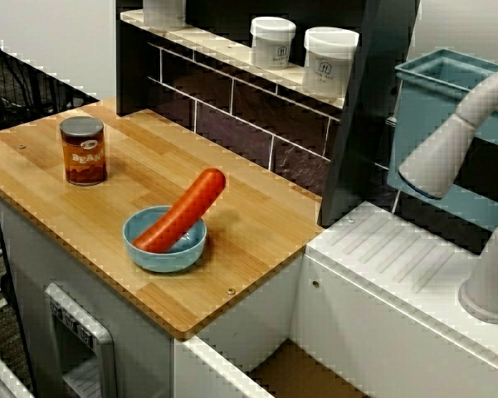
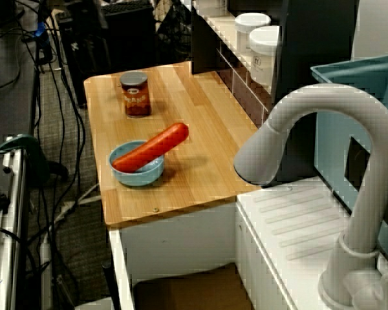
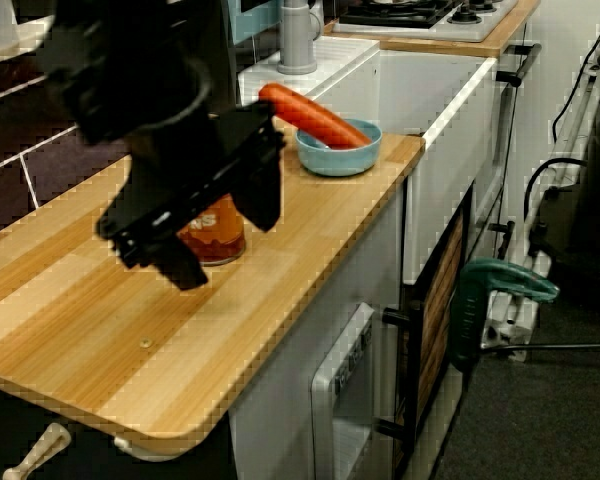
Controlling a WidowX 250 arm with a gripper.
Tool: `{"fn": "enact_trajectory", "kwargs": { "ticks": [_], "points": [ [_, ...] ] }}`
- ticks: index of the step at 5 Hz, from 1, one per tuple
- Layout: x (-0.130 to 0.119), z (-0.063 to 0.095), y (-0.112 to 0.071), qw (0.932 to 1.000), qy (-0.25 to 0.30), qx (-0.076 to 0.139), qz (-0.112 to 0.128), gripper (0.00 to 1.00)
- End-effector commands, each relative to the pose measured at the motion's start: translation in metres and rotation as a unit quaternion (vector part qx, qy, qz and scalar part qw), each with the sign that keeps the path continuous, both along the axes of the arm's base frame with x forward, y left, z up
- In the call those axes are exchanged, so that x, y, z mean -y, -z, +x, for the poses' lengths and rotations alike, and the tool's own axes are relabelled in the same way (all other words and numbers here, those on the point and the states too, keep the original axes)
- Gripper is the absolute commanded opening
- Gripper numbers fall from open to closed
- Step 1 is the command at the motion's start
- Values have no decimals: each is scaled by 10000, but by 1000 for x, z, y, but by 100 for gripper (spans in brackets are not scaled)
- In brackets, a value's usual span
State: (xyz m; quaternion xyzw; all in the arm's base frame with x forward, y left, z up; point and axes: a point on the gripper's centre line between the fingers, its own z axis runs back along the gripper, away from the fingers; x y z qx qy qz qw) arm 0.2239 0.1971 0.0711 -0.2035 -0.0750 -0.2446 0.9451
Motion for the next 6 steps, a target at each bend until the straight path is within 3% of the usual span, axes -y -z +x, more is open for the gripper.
{"fn": "enact_trajectory", "kwargs": {
  "ticks": [1,2,5,6],
  "points": [
    [40,21,-2,9644,2614,99,388,100],
    [60,19,2,9476,3158,120,475,100],
    [101,35,-9,9681,2498,125,176,100],
    [119,37,-15,9703,2416,99,98,100]
  ]
}}
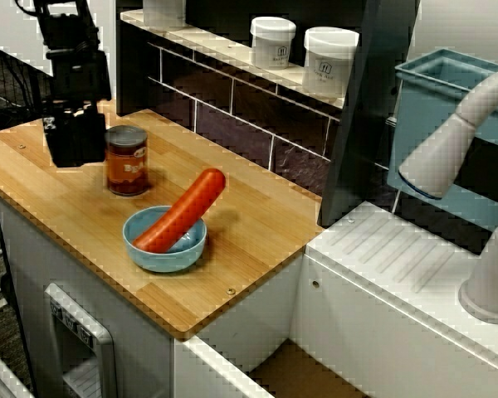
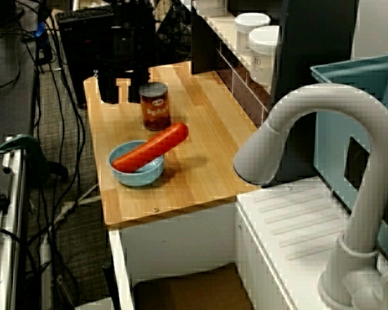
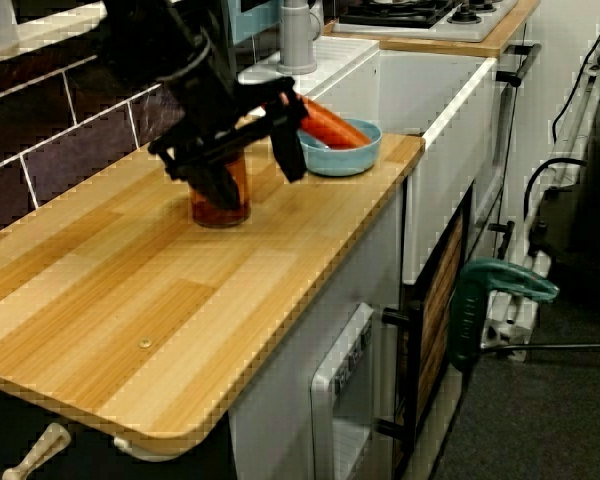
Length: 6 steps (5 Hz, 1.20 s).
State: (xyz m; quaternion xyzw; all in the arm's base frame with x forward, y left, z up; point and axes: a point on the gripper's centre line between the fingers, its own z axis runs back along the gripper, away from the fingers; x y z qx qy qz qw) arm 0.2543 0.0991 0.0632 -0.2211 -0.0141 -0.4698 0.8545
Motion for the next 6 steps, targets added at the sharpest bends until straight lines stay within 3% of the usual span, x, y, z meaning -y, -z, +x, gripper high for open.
{"fn": "enact_trajectory", "kwargs": {
  "ticks": [1,3,5,6],
  "points": [
    [31,5,-24,9997,-90,211,77,100],
    [18,9,-34,9992,-295,263,44,100],
    [-6,30,-45,9962,-563,648,170,100],
    [-5,36,-43,9939,-659,860,208,100]
  ]
}}
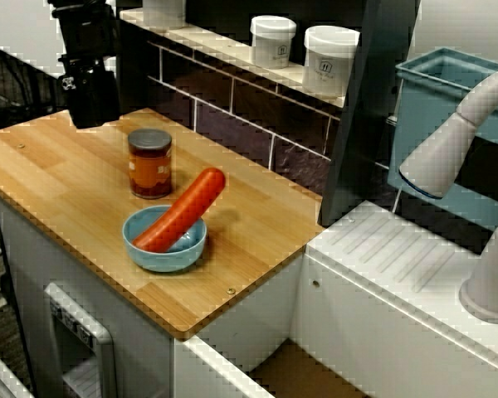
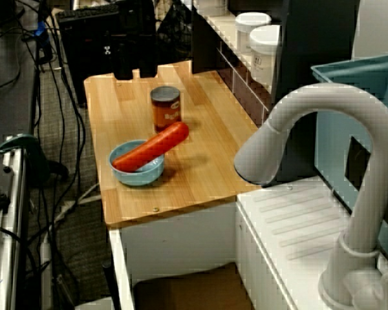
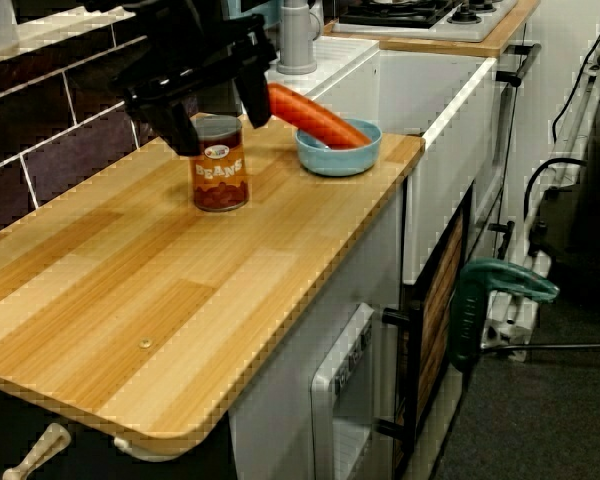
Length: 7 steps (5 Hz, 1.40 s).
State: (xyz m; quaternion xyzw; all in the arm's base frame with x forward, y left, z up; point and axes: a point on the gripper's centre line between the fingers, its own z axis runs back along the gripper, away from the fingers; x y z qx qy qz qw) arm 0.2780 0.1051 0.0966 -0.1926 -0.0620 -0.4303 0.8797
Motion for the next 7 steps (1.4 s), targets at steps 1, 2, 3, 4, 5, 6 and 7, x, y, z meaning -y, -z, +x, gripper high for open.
{"fn": "enact_trajectory", "kwargs": {
  "ticks": [1,2,3,4,5,6,7],
  "points": [
    [6,15,5,9981,90,530,287,100],
    [8,18,15,9978,59,624,205,100],
    [12,21,23,9980,113,586,224,100],
    [15,22,28,9986,76,508,127,100],
    [29,18,34,9984,106,548,132,100],
    [41,15,37,9986,150,494,128,100],
    [55,8,36,9990,146,413,32,100]
  ]
}}
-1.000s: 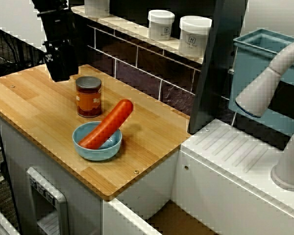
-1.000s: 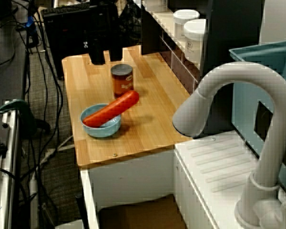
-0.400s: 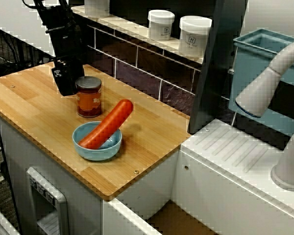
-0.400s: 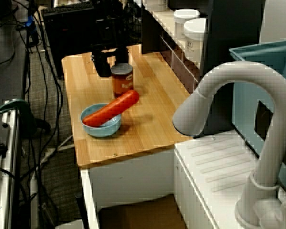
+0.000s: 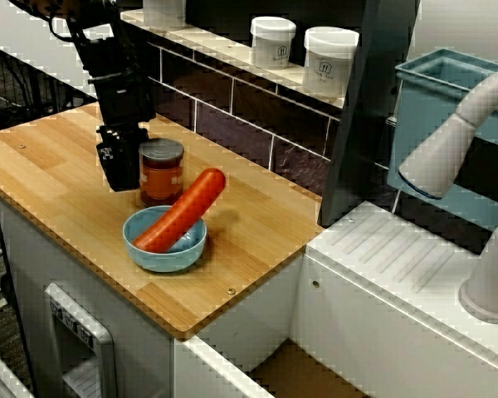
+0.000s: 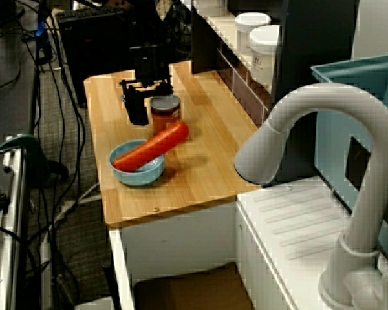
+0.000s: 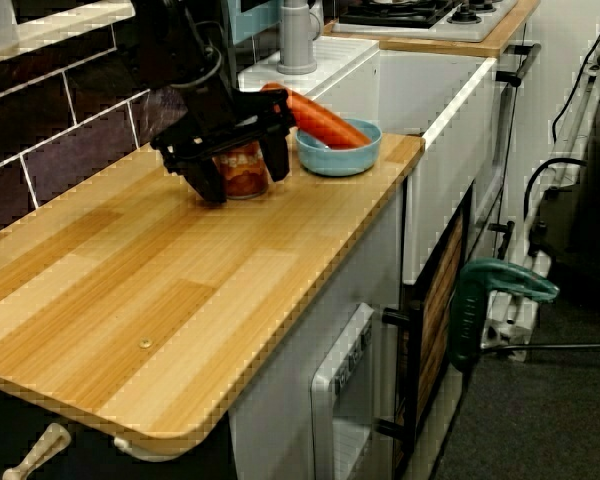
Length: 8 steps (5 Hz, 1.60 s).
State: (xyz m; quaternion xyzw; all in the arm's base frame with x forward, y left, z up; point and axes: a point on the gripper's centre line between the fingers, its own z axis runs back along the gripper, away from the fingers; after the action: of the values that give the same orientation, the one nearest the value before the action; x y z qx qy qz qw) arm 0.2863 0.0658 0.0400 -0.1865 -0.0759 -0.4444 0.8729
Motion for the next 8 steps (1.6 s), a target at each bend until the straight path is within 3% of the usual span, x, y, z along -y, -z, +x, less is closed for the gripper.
{"fn": "enact_trajectory", "kwargs": {
  "ticks": [1,2,3,4,5,6,8],
  "points": [
    [24,-2,-18,9999,-65,83,-61,100],
    [18,-4,-20,9991,-404,-70,-58,100],
    [-2,-14,-41,9911,-1319,125,-123,100],
    [-10,-32,-60,9878,-1535,231,-142,100],
    [-7,-49,-65,9807,-1936,246,-132,100],
    [3,-60,-65,9715,-2324,459,-21,100],
    [37,-64,-58,9592,-2708,810,53,100]
  ]
}}
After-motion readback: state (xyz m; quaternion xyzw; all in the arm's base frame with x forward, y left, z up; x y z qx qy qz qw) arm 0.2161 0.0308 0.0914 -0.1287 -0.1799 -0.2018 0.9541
